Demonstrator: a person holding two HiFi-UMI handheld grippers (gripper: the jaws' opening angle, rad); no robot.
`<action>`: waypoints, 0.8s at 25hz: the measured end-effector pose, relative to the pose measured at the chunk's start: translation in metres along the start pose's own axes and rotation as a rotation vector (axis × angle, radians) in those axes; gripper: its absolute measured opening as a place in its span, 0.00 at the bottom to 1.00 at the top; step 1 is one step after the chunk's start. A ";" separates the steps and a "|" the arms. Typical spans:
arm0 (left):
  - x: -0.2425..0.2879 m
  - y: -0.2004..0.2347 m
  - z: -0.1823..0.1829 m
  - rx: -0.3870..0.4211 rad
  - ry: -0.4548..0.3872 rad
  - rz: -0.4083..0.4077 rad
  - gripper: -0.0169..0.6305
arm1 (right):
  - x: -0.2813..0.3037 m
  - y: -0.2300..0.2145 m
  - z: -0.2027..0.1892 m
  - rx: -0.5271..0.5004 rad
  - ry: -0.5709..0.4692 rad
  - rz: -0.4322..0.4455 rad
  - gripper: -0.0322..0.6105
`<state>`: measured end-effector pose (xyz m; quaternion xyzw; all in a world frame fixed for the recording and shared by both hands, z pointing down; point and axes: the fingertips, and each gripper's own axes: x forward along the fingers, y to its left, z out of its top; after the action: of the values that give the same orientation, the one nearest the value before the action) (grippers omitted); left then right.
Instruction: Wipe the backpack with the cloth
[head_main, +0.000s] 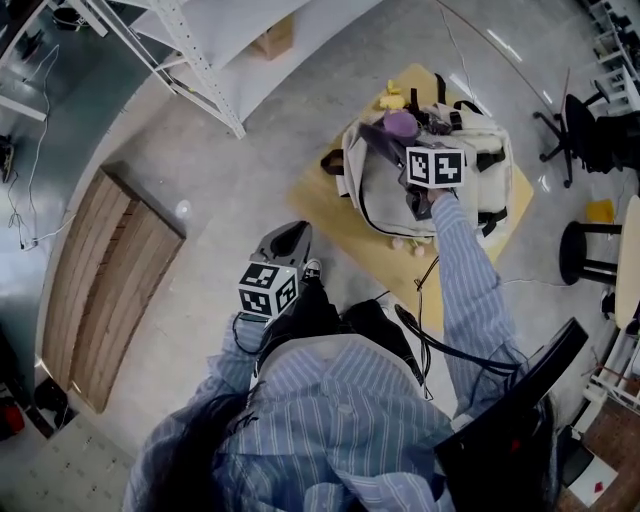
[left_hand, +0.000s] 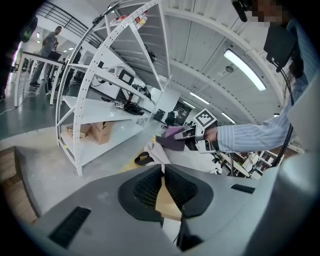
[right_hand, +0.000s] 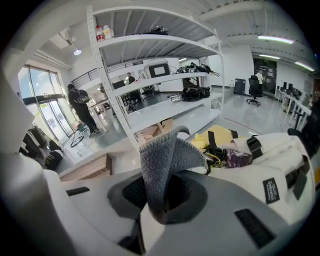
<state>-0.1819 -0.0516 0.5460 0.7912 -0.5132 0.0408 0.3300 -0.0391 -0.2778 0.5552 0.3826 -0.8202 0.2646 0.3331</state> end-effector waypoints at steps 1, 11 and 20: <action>0.002 -0.003 0.000 0.003 0.002 -0.005 0.06 | -0.004 0.003 -0.010 -0.011 0.008 0.008 0.13; 0.020 -0.034 -0.001 0.037 0.011 -0.062 0.06 | -0.064 0.053 -0.088 0.010 0.001 0.129 0.13; 0.017 -0.040 -0.007 0.041 0.021 -0.093 0.06 | -0.099 0.090 -0.157 0.009 0.055 0.111 0.13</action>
<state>-0.1386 -0.0510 0.5395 0.8203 -0.4717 0.0442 0.3204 -0.0090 -0.0742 0.5652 0.3307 -0.8294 0.2969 0.3384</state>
